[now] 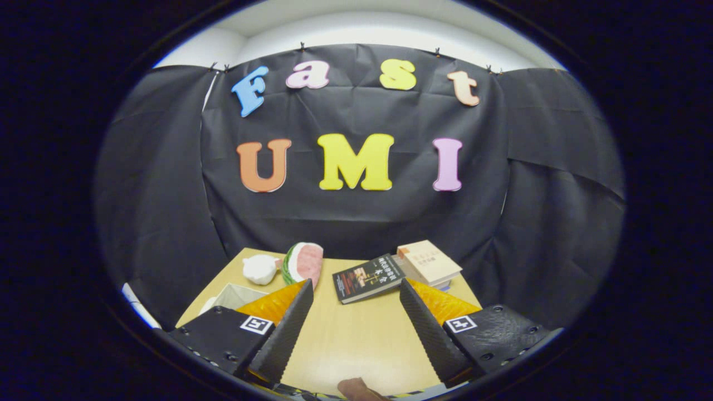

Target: Open the storage box then place both shoes into the box .Put the left shoe in first, then the right shoe, with the right side of both shoes facing outward in a uniform manner.

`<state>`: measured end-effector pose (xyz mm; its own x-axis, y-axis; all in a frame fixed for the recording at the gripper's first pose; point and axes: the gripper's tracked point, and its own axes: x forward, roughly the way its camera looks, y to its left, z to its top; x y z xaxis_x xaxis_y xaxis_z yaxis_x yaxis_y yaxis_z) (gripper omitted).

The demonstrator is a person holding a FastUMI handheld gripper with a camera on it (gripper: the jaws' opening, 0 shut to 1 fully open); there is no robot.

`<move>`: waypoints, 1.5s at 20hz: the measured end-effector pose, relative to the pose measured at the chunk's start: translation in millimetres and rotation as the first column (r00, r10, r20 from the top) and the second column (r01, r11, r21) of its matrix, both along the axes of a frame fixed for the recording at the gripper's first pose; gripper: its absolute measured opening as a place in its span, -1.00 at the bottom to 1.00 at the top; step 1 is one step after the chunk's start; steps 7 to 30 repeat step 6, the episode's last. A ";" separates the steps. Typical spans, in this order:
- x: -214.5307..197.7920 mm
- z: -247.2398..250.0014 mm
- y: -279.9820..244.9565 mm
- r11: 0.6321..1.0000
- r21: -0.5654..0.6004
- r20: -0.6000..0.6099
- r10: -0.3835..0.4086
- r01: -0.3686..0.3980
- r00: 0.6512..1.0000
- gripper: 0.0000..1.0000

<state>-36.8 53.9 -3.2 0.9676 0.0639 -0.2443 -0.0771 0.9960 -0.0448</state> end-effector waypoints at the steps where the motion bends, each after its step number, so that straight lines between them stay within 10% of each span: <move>1: -3.6 4.5 -10.9 1.000 0.000 0.035 -0.010 0.010 0.999 0.93; 30: -25.8 20.2 -40.5 0.997 -0.002 0.155 -0.073 0.075 0.985 0.92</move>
